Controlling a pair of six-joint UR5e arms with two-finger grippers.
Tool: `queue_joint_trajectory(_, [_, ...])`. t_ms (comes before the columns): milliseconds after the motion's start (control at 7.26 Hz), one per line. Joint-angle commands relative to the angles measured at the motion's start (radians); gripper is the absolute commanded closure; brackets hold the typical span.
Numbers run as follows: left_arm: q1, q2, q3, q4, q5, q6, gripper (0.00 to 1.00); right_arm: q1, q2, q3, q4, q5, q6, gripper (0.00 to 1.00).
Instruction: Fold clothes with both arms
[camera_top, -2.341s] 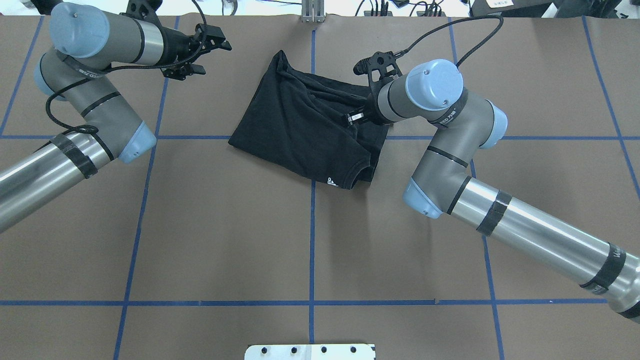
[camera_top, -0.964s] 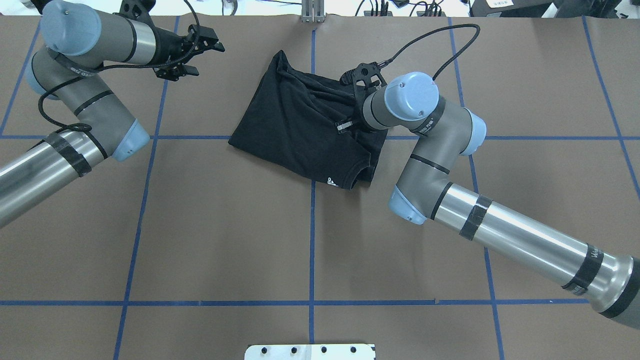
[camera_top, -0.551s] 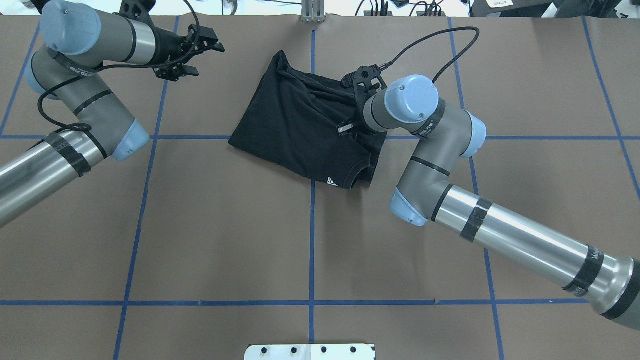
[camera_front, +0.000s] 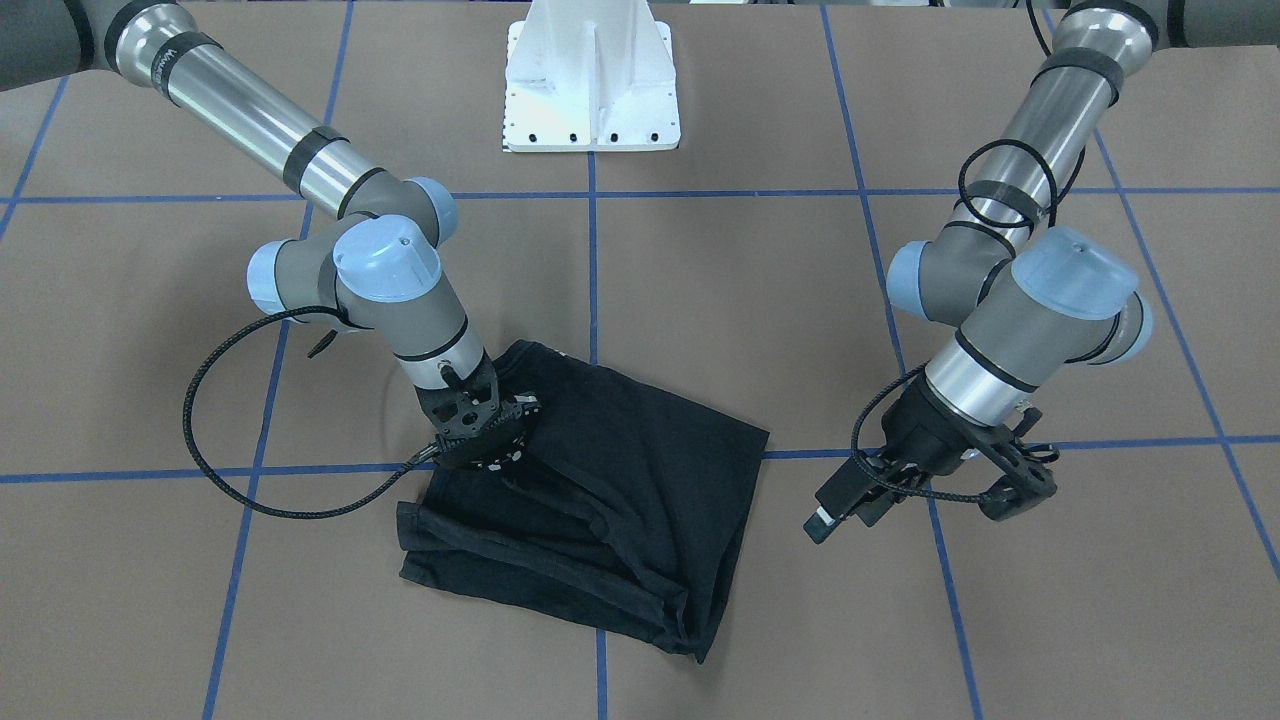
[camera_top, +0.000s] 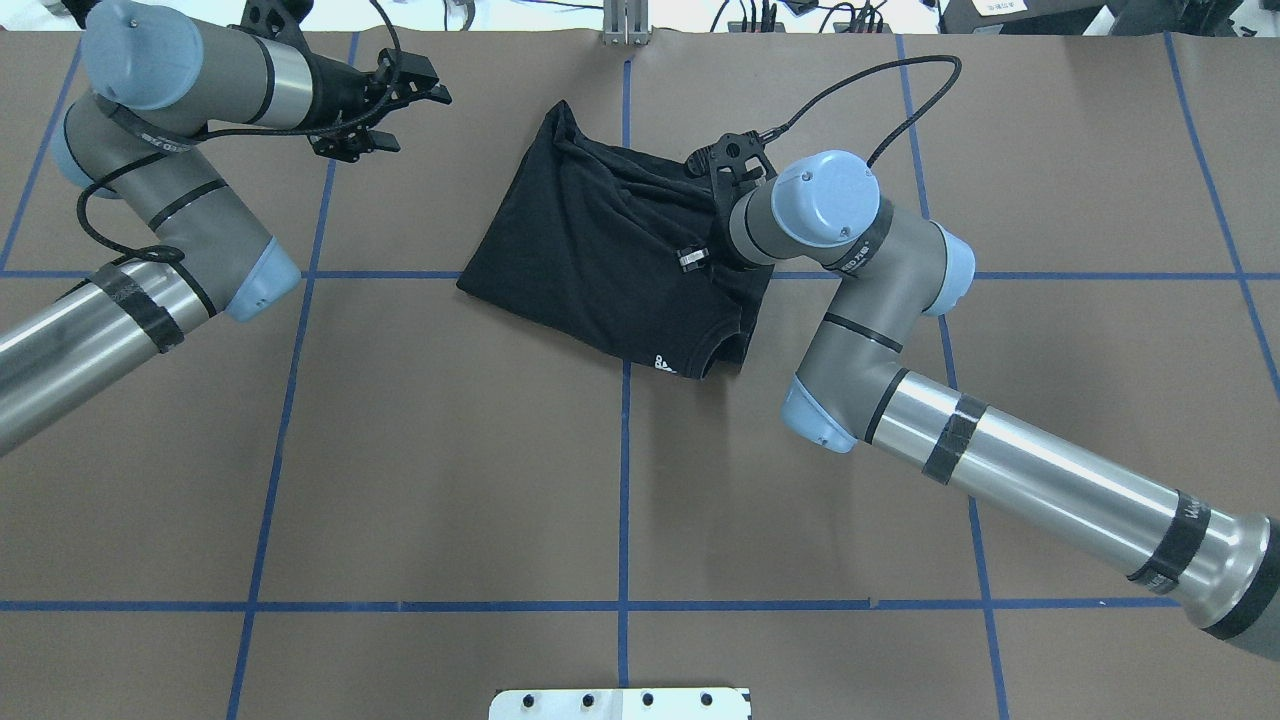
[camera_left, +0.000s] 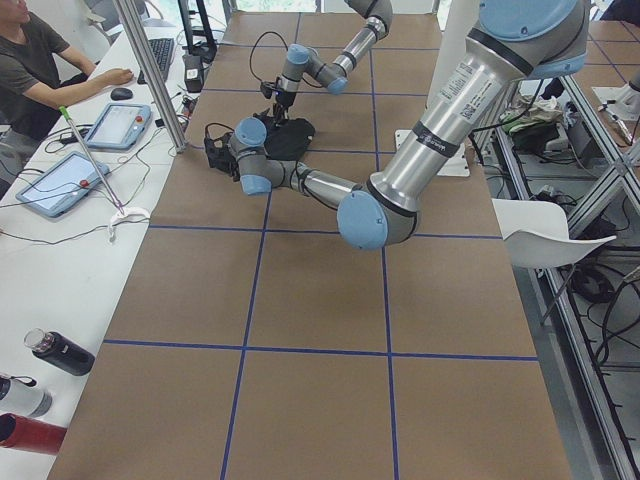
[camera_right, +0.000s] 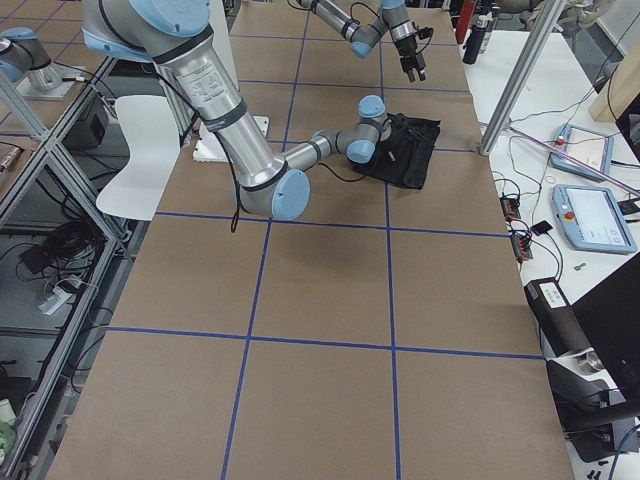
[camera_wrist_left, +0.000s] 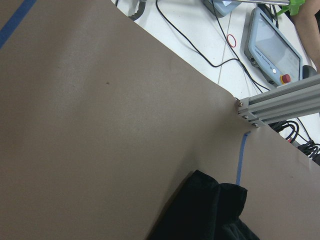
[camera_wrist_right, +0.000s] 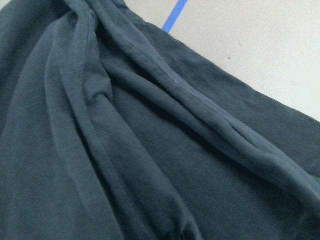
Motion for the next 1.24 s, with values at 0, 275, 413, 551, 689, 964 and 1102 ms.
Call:
queue_joint_trajectory(0, [0.0,-0.002,-0.001,-0.001,-0.001,0.0,0.0,0.022,0.001,0.009,0.0,0.008,0.004,1.0])
queue_joint_trajectory(275, [0.002,-0.007,-0.004,-0.001,-0.001,-0.002,0.0,0.094,0.006,0.024,-0.003,0.084,0.004,1.0])
queue_joint_trajectory(413, [0.002,-0.008,-0.004,-0.001,0.001,-0.003,0.0,0.122,0.007,0.022,-0.008,0.089,0.003,1.0])
queue_joint_trajectory(551, [0.002,-0.008,-0.004,-0.001,0.001,-0.003,0.0,0.133,0.001,0.013,-0.009,0.086,0.0,1.0])
queue_joint_trajectory(689, [0.002,-0.008,-0.006,-0.001,0.001,-0.003,0.0,0.136,-0.005,-0.014,-0.011,0.083,-0.006,1.0])
queue_joint_trajectory(964, [0.002,-0.008,-0.006,-0.001,0.001,-0.003,0.0,0.134,-0.008,-0.043,-0.011,0.069,0.003,1.0])
queue_joint_trajectory(1102, [0.002,-0.01,-0.007,-0.001,0.001,-0.006,0.0,0.134,-0.006,-0.043,-0.009,0.065,0.012,1.0])
